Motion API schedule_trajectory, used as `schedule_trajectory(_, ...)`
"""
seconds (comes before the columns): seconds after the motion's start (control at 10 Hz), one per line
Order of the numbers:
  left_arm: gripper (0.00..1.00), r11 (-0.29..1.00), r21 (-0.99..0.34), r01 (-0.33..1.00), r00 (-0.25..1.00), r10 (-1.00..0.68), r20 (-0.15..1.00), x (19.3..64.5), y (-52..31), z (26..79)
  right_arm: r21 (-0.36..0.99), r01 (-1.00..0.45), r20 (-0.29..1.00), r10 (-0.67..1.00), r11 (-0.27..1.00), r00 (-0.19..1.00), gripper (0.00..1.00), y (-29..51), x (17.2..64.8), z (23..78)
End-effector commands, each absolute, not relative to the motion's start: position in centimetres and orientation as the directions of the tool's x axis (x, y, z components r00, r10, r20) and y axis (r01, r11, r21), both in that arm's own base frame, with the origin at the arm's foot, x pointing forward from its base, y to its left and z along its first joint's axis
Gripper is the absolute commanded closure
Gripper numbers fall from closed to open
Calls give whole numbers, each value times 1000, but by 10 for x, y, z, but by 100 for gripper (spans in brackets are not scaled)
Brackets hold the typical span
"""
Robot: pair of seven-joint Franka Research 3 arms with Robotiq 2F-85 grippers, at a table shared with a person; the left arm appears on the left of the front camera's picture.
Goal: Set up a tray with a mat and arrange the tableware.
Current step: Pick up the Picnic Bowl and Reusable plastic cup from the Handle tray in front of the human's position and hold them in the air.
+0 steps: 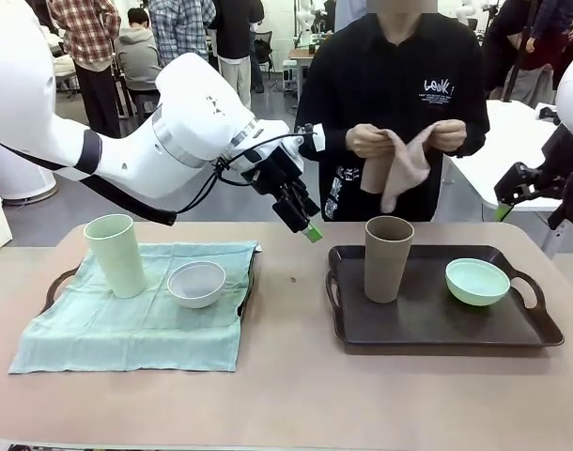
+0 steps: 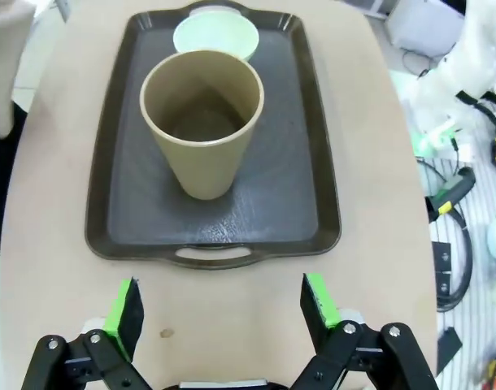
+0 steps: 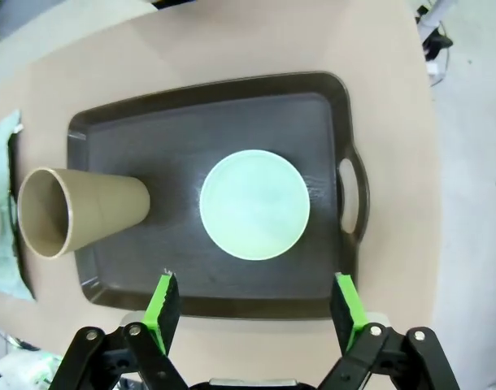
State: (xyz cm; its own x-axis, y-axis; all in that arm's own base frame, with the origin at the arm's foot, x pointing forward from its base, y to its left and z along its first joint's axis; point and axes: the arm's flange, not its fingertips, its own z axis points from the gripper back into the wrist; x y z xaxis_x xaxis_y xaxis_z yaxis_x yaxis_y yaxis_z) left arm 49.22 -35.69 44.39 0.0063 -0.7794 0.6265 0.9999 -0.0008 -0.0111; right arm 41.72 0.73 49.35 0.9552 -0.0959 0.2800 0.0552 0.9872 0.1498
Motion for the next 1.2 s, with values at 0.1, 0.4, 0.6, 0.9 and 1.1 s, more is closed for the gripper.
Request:
schedule_trajectory(0.1, 0, -131, -4, 991, -97, -755, 649, 501, -362, 415, 89, 86, 234, -105, 992, 966, 5, 10, 440, 467)
schedule_trajectory(0.4, 0, -45, 29, 999, -52, -674, 737, 515, -381, 381, 96, 103, 229, -122, 990, 966, 5, 10, 452, 451)
schedule_trajectory(0.6, 0, -140, -21, 990, -92, -750, 655, 499, -372, 401, 110, 67, 210, -89, 992, 974, 5, 6, 438, 453)
schedule_trajectory(0.9, 0, -129, -22, 991, -78, -713, 697, 510, -388, 380, 76, 78, 205, -92, 994, 974, 5, 1, 461, 435)
schedule_trajectory(1.1, 0, -150, -4, 989, -100, -680, 726, 520, -402, 371, 46, 76, 218, -85, 996, 972, 5, -7, 477, 420)
